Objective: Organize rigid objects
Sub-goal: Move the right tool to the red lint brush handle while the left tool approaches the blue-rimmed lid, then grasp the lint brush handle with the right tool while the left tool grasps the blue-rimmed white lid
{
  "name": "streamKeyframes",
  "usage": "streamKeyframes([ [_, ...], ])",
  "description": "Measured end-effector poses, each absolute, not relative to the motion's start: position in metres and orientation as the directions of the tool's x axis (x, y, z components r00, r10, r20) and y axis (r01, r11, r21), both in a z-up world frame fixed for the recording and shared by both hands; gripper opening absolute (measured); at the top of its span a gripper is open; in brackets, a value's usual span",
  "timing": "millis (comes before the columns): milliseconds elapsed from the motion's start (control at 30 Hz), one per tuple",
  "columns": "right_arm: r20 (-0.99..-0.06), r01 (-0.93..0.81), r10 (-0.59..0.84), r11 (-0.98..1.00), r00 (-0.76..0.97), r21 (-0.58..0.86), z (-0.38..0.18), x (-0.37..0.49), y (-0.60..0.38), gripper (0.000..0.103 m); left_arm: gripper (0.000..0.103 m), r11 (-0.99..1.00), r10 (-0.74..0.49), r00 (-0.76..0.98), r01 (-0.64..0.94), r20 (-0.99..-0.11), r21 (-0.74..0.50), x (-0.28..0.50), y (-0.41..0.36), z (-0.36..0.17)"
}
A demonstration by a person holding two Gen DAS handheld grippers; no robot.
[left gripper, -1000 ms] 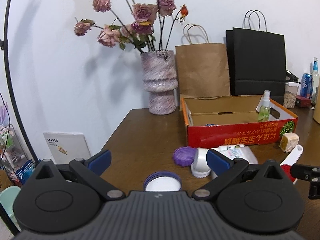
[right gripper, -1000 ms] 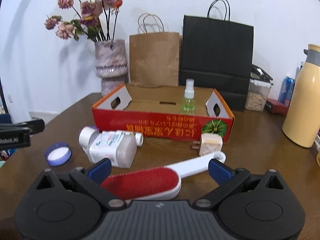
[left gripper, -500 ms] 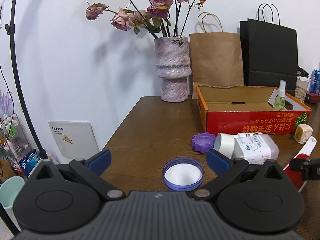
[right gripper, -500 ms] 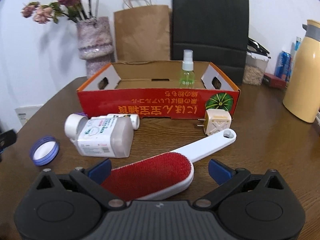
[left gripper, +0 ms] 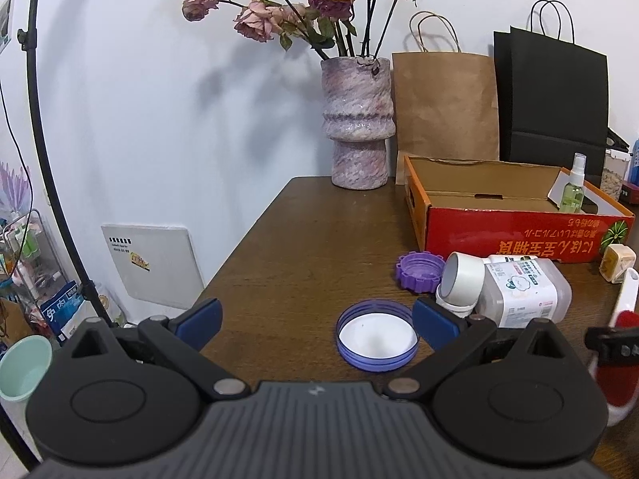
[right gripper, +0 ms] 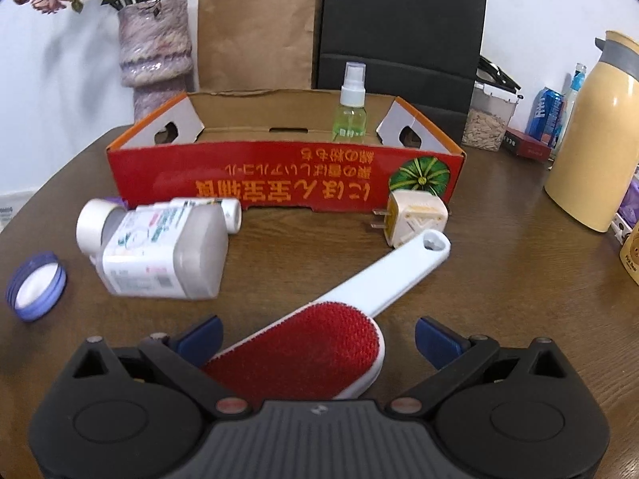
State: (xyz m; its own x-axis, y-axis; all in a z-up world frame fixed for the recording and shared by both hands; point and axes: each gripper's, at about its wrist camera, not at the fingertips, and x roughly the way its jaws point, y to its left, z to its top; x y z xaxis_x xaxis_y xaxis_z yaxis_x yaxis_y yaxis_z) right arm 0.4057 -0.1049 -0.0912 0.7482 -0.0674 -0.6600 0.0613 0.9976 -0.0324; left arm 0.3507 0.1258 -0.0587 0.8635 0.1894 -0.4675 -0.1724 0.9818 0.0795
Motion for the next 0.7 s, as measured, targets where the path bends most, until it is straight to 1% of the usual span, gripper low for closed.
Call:
streamKeyframes([
  [267,-0.693,0.018,-0.012,1.0,0.72,0.001,-0.098,0.392,-0.138,0.1,0.103,0.981,0.193,0.86,-0.176,-0.472,0.081,0.352,0.125,-0.061],
  [367,-0.701,-0.001,0.007,1.0,0.713,0.009,-0.098,0.385,-0.15,0.097,0.103,0.98,0.197,0.857,-0.179,-0.476,0.084,0.353,0.124,-0.063],
  [467,-0.719,-0.027,0.04,0.999,0.694,0.029,-0.099,0.379,-0.16,0.091,0.103,0.979,0.202,0.854,-0.181,-0.48,0.09,0.354,0.124,-0.064],
  [533,-0.716,-0.048,0.052,0.999,0.697,0.025,-0.101,0.374,-0.165,0.09,0.103,0.979,0.203,0.852,-0.181,-0.482,0.093,0.355,0.123,-0.065],
  [567,-0.714,-0.062,0.065,0.998,0.697,0.031,-0.101,0.371,-0.168,0.087,0.103,0.979,0.205,0.851,-0.181,-0.483,0.096,0.355,0.123,-0.065],
  [667,-0.697,-0.109,0.098,0.994,0.71,0.03,-0.098,0.361,-0.172,0.065,0.103,0.978,0.208,0.849,-0.18,-0.486,0.104,0.356,0.122,-0.067],
  [700,-0.696,-0.11,0.1,0.993,0.711,0.03,-0.098,0.359,-0.174,0.06,0.103,0.978,0.211,0.848,-0.181,-0.486,0.108,0.356,0.121,-0.067],
])
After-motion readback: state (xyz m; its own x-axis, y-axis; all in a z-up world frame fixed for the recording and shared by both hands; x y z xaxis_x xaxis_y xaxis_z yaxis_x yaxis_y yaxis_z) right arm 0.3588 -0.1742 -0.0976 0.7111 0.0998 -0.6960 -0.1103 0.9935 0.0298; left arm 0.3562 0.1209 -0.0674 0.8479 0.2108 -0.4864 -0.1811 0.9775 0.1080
